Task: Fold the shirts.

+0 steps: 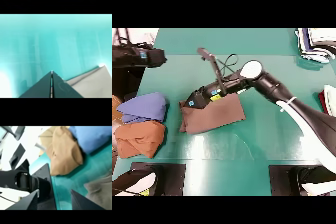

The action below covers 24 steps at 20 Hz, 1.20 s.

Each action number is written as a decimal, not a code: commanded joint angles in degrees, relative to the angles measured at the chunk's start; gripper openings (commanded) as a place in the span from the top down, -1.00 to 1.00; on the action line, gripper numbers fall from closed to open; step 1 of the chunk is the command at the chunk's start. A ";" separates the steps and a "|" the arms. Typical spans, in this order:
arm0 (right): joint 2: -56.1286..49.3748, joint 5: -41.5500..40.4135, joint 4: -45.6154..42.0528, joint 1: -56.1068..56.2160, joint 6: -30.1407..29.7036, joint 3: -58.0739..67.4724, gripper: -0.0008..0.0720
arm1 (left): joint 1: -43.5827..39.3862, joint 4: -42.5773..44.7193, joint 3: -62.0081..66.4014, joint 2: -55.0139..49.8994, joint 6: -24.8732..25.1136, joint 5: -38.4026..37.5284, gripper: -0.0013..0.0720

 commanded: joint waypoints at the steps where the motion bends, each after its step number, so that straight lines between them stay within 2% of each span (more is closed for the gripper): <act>1: -3.30 6.47 -3.54 -1.03 2.29 3.34 -0.21 | 2.47 0.96 -0.09 2.23 0.11 -3.26 0.89; 3: -0.59 6.91 -9.81 -6.32 4.90 -0.46 -0.21 | 2.47 0.94 -0.09 2.23 0.11 -3.72 0.89; 7: 8.07 2.64 -19.02 -20.70 9.86 -17.38 -0.22 | 2.47 0.92 -0.09 2.23 0.11 -4.39 0.89; 8: 9.60 0.87 -20.11 -24.72 10.93 -22.03 -0.28 | 2.47 0.85 -0.09 2.23 0.11 -4.57 0.89; 10: 9.90 0.07 -19.12 -31.47 10.97 -28.52 -0.71 | 2.40 0.15 -0.09 2.23 0.11 -4.57 0.89; 11: 8.94 0.22 -18.64 -33.59 10.97 -30.21 -0.71 | 2.40 -0.48 -0.09 2.21 0.11 -4.57 0.89; 14: 3.26 1.31 -13.35 -34.45 10.16 -31.12 -0.70 | 2.40 -1.22 -0.11 1.88 0.09 -4.55 0.89; 19: -8.31 2.64 -7.82 -24.24 8.72 -21.59 -0.69 | 2.40 -1.79 -0.11 1.88 0.09 -5.25 0.89; 21: -11.72 2.75 -5.55 -20.22 8.72 -17.07 -0.45 | 2.40 -2.01 -0.11 1.88 0.09 -6.19 0.89; 22: -12.87 2.38 -6.12 -18.47 8.66 -14.69 -0.20 | 2.40 -2.12 -0.11 1.88 0.09 -6.49 0.90; 23: -13.49 1.92 -6.71 -17.16 8.22 -12.79 0.21 | 2.40 -2.45 -0.11 1.88 0.07 -6.49 0.90; 24: -13.60 1.81 -6.95 -16.46 7.21 -11.43 0.70 | 2.40 -2.69 -0.09 1.90 0.04 -6.43 0.90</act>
